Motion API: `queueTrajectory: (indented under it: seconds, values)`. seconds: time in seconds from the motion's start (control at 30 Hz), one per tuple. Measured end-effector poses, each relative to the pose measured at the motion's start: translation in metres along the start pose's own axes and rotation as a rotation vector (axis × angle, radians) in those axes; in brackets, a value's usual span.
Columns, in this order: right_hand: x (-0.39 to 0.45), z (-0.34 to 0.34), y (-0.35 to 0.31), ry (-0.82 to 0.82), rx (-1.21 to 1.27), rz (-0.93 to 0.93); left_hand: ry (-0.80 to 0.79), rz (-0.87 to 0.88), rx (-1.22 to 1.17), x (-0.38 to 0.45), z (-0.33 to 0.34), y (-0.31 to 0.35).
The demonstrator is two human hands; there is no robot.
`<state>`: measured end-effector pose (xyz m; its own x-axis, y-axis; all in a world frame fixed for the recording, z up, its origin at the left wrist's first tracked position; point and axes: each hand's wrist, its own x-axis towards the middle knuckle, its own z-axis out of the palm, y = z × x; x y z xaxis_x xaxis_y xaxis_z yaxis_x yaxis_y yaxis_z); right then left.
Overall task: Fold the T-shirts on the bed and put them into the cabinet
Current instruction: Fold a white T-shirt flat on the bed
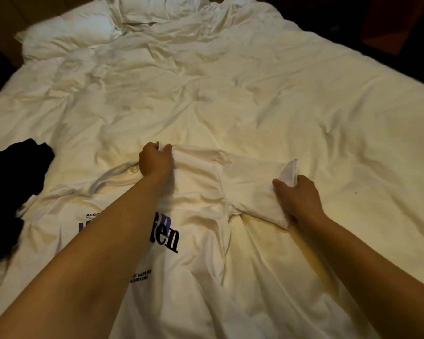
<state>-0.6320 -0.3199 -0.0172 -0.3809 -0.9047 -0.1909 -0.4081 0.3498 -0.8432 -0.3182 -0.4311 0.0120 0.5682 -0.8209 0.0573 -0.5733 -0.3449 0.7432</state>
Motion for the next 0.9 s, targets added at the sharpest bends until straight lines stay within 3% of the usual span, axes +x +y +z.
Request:
queueTrajectory:
  seconds: [0.27,0.43,0.6,0.67,0.77,0.83,0.9]
  values:
    - [0.004,-0.005,0.002,0.149,-0.052,-0.149,-0.001,0.105,0.034,-0.005,0.012,-0.003]
    - [0.008,-0.004,0.018,0.161,-0.118,-0.126,0.007,0.108,0.078,0.005,0.017,-0.004]
    - [0.0,0.006,0.022,0.226,-0.136,-0.135,0.259,0.236,0.358,-0.014,0.025,-0.006]
    - [-0.003,0.007,0.022,0.24,-0.125,-0.147,0.293,0.38,0.358,-0.026,0.029,-0.002]
    - [-0.005,0.006,0.024,0.248,-0.072,-0.151,0.225,0.899,0.356,-0.051,0.045,0.008]
    - [-0.007,0.006,0.025,0.257,-0.027,-0.171,0.084,1.154,0.328,-0.073,0.063,0.021]
    - [-0.008,0.006,0.026,0.263,0.013,-0.191,-0.159,1.228,0.302,-0.097,0.079,0.033]
